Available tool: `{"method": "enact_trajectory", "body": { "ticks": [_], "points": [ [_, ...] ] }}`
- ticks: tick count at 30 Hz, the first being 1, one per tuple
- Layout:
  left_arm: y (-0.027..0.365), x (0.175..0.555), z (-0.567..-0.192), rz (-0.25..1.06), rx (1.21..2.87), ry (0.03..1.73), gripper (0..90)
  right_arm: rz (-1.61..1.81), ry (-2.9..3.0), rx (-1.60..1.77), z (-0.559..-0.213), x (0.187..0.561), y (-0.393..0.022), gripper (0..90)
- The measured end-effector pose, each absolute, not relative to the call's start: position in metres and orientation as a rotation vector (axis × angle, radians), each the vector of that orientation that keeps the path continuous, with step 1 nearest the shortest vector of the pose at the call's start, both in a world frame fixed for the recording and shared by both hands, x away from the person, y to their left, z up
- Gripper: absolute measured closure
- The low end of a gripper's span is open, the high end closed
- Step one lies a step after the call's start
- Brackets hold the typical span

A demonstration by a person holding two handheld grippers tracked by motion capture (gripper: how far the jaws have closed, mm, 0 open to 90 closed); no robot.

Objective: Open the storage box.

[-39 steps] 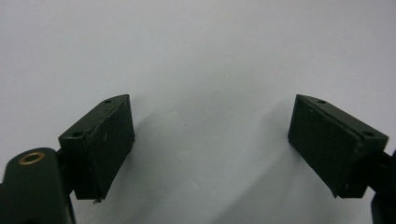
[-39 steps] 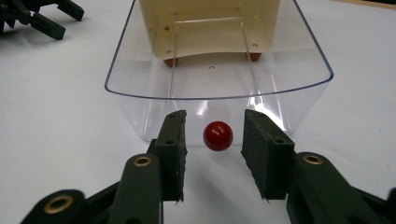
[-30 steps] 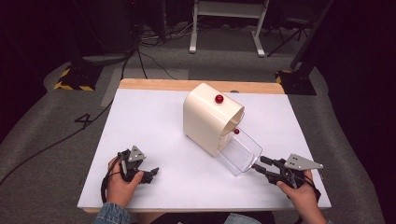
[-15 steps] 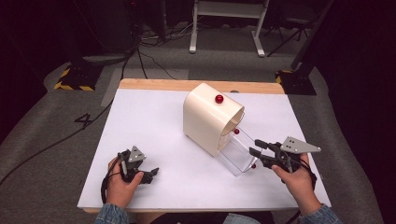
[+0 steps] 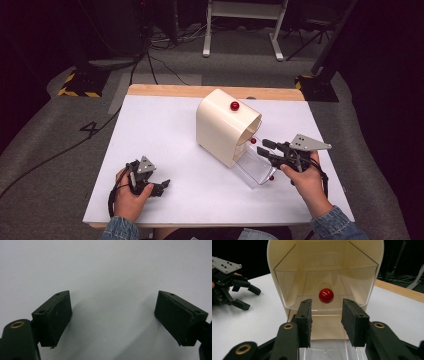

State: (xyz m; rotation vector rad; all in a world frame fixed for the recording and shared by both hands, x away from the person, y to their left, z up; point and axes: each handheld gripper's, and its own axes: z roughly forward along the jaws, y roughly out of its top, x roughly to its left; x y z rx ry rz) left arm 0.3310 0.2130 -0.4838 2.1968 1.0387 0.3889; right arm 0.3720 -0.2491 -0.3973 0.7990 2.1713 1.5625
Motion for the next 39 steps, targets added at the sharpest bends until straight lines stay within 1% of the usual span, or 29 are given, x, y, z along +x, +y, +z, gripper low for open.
{"method": "enact_trajectory", "body": {
  "ticks": [7,13,15,17,20,30,39],
  "points": [
    [0.213,0.332,-0.484,0.374,2.192,1.045,14.4,1.559,2.187,0.770,-0.400,0.379,-0.236,64.0],
    [0.213,0.331,-0.484,0.377,2.190,1.044,14.4,1.553,2.182,0.777,-0.403,0.383,-0.232,64.6],
    [0.213,0.331,-0.484,0.382,2.195,1.041,14.4,1.556,2.176,0.776,-0.404,0.384,-0.230,66.7],
    [0.213,0.331,-0.484,0.385,2.198,1.038,14.4,1.543,2.173,0.770,-0.405,0.385,-0.230,71.7],
    [0.213,0.331,-0.484,0.387,2.195,1.040,14.4,1.538,2.171,0.763,-0.405,0.387,-0.231,74.0],
    [0.213,0.330,-0.484,0.392,2.195,1.040,14.5,1.512,2.173,0.729,-0.403,0.380,-0.233,74.3],
    [0.213,0.331,-0.484,0.386,2.197,1.039,14.5,1.526,2.156,0.729,-0.396,0.365,-0.248,74.3]
  ]
}}
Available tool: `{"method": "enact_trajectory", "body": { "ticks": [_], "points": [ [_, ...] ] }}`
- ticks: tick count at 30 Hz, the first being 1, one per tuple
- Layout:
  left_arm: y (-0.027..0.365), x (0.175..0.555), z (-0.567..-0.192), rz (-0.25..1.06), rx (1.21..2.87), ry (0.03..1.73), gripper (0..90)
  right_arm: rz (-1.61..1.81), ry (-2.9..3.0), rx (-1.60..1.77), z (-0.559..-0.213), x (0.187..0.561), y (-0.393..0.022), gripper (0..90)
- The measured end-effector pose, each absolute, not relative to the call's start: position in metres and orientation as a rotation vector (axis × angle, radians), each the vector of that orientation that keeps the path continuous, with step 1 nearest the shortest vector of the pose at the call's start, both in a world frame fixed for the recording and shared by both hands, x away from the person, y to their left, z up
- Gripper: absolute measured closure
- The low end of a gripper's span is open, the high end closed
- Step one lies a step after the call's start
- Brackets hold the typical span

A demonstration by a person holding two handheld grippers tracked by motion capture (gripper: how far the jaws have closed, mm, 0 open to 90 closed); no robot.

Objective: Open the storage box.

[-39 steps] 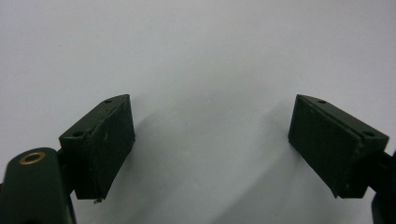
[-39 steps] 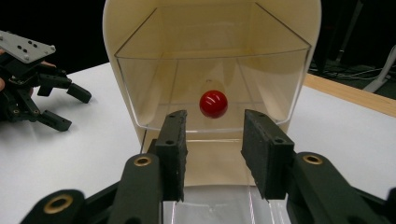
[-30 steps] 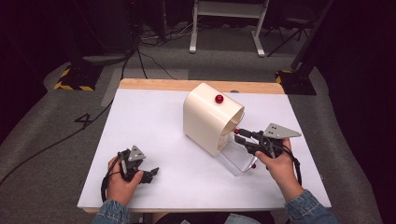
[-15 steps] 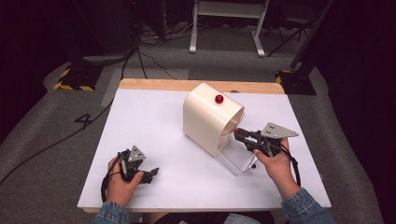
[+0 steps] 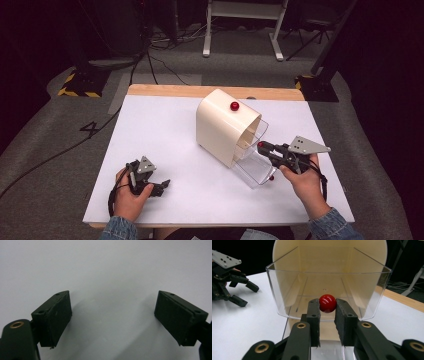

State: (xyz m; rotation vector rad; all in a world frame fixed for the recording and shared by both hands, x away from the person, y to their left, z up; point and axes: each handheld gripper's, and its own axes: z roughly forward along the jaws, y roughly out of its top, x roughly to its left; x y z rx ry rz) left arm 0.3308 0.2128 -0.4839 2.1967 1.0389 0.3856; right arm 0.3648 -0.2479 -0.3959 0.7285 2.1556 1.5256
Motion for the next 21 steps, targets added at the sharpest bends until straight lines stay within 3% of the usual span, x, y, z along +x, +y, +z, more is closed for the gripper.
{"method": "enact_trajectory", "body": {
  "ticks": [21],
  "points": [
    [0.213,0.331,-0.484,0.378,2.192,1.044,14.4,1.549,2.138,0.766,-0.399,0.326,-0.291,74.2]
  ]
}}
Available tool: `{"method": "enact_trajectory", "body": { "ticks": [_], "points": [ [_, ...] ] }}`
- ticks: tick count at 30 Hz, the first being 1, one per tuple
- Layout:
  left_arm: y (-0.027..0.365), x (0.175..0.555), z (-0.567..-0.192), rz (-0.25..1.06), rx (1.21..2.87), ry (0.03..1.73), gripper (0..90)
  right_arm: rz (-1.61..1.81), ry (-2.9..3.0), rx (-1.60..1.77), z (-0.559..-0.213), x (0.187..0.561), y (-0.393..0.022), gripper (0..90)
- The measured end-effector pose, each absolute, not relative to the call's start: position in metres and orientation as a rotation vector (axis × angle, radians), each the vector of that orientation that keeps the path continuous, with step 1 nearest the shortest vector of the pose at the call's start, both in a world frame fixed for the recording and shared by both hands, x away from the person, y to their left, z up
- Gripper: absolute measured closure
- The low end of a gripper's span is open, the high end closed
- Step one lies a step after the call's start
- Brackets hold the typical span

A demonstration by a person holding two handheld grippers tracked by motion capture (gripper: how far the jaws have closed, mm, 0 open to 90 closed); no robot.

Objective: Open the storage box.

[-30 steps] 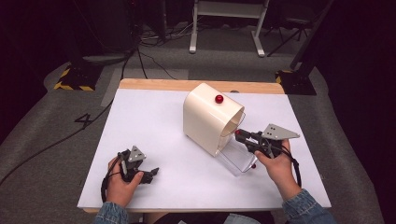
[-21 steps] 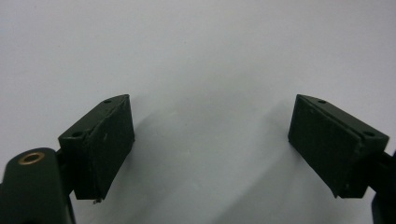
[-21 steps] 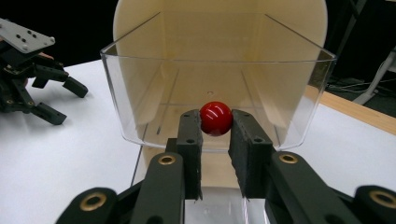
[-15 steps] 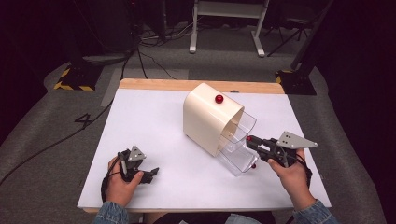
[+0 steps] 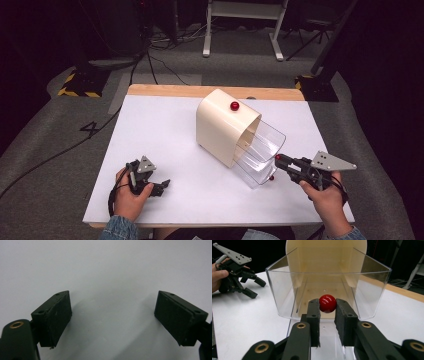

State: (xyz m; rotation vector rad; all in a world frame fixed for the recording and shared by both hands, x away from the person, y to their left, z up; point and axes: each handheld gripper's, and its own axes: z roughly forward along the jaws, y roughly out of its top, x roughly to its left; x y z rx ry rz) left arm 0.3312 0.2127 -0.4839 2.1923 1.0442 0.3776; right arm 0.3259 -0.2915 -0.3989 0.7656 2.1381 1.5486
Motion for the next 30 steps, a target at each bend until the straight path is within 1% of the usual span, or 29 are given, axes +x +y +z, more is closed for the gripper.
{"method": "enact_trajectory", "body": {
  "ticks": [9,11,14,15,16,17,19,20,21,22,30],
  "points": [
    [0.213,0.331,-0.484,0.377,2.194,1.044,14.4,1.530,2.165,0.805,-0.413,0.325,-0.296,73.2],
    [0.213,0.331,-0.484,0.378,2.192,1.044,14.4,1.521,2.173,0.821,-0.415,0.326,-0.297,69.0],
    [0.213,0.331,-0.484,0.378,2.192,1.044,14.4,1.512,2.169,0.827,-0.417,0.326,-0.298,68.0],
    [0.213,0.331,-0.484,0.379,2.192,1.043,14.4,1.512,2.172,0.831,-0.417,0.326,-0.299,66.3],
    [0.213,0.331,-0.484,0.378,2.192,1.044,14.4,1.503,2.163,0.836,-0.418,0.326,-0.301,61.5],
    [0.213,0.331,-0.484,0.378,2.192,1.044,14.4,1.503,2.163,0.836,-0.418,0.326,-0.301,61.5],
    [0.213,0.331,-0.484,0.378,2.192,1.044,14.4,1.506,2.147,0.849,-0.419,0.326,-0.303,58.0],
    [0.213,0.331,-0.484,0.378,2.192,1.044,14.4,1.506,2.147,0.849,-0.419,0.326,-0.303,58.0],
    [0.213,0.331,-0.484,0.378,2.192,1.044,14.4,1.503,2.140,0.851,-0.419,0.326,-0.305,55.7],
    [0.213,0.331,-0.484,0.378,2.192,1.044,14.4,1.503,2.140,0.851,-0.419,0.326,-0.305,55.7],
    [0.213,0.331,-0.484,0.382,2.194,1.039,14.4,1.461,2.136,0.881,-0.418,0.324,-0.318,47.0]
  ]
}}
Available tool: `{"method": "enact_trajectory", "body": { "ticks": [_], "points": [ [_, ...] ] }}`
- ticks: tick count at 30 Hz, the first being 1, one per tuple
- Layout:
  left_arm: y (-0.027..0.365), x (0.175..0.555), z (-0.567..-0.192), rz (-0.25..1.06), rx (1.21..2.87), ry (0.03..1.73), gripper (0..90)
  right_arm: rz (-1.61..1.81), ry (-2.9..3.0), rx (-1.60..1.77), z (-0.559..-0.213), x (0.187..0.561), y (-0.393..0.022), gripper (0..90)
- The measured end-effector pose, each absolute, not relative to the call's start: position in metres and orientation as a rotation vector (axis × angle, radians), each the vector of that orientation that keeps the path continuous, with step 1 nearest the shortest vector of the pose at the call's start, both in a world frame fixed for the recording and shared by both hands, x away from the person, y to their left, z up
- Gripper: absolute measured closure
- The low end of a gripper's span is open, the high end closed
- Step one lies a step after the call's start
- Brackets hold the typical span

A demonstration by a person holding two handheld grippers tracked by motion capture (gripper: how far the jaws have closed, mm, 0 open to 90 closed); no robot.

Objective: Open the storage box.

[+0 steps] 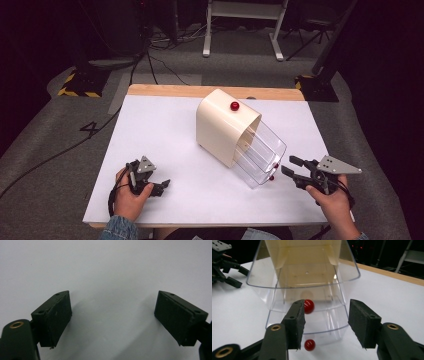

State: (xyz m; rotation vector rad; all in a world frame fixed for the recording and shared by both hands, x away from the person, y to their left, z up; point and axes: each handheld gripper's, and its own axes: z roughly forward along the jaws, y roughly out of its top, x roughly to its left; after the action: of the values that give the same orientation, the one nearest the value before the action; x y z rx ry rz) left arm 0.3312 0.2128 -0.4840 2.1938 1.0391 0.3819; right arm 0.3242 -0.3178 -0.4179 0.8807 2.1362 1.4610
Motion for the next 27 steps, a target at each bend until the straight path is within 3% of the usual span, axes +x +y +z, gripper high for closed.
{"method": "enact_trajectory", "body": {
  "ticks": [17,27],
  "points": [
    [0.213,0.331,-0.484,0.382,2.194,1.039,14.4,1.292,2.141,1.032,-0.430,0.322,-0.365,40.0],
    [0.213,0.331,-0.484,0.380,2.193,1.041,14.4,1.154,2.207,1.174,-0.457,0.331,-0.391,34.6]
  ]
}}
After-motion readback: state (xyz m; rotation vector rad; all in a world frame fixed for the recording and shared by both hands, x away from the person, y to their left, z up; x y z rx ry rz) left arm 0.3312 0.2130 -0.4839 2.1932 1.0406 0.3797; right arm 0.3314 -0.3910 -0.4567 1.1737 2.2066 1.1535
